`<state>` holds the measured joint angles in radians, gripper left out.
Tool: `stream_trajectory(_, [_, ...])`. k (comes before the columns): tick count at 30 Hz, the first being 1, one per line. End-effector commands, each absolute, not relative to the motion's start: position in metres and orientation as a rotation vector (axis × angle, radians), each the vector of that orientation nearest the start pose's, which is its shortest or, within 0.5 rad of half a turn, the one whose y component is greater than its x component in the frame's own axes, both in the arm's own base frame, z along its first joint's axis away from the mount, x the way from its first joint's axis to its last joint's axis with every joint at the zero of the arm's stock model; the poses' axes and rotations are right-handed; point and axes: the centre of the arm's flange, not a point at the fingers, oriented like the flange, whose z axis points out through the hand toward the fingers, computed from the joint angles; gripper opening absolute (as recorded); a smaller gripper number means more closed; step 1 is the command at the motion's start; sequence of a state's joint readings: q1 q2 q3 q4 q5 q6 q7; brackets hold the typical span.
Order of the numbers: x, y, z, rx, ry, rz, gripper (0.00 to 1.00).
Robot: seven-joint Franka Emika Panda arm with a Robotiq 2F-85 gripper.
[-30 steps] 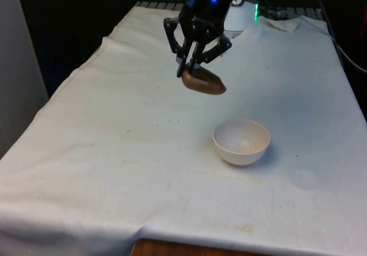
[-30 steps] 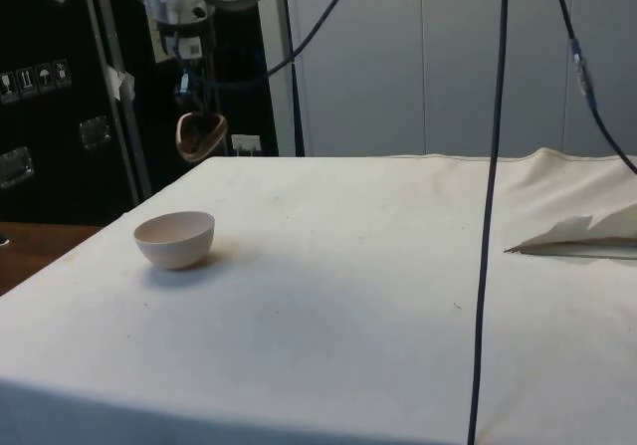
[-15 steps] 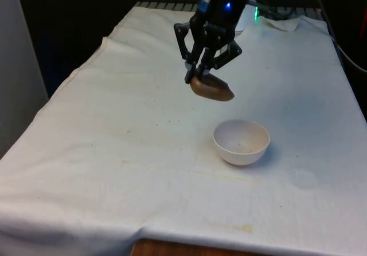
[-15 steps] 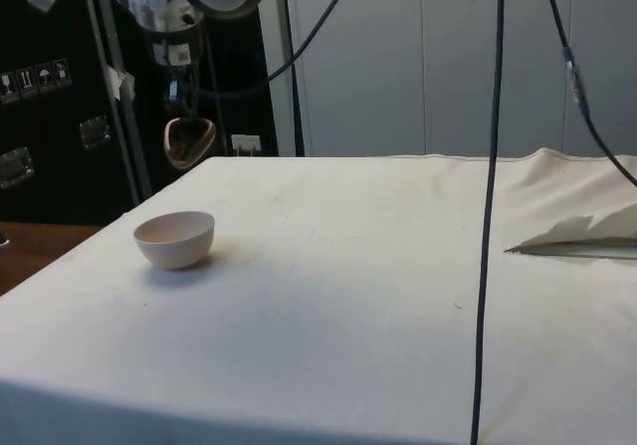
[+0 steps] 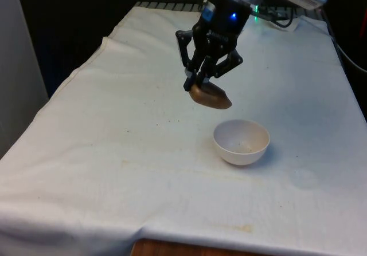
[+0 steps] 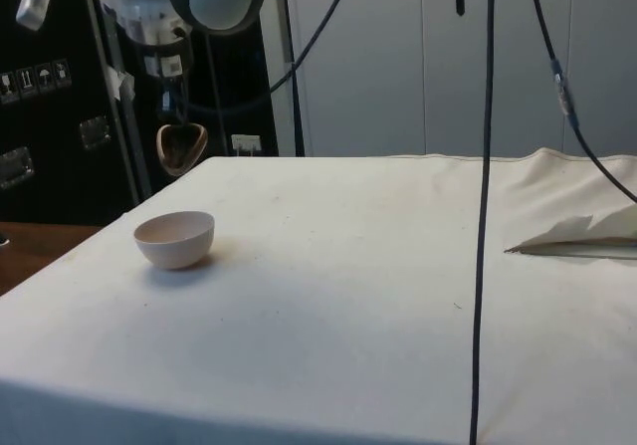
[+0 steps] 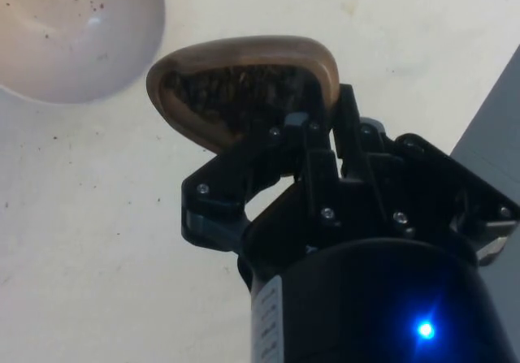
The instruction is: Pour the coffee beans from the cup into the bowl.
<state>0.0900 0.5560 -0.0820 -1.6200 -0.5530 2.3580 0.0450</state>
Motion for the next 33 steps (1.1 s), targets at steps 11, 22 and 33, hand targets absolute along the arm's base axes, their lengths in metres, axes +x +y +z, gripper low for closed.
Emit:
stream_trajectory(11, [0.709,0.011,0.317,-3.580,-0.720,-0.352,0.00])
stream_trajectory(22, [0.711,0.017,0.315,-3.618,-0.813,-0.374,0.00])
stream_trajectory(33, [0.712,0.027,0.315,-3.652,-0.892,-0.401,0.00])
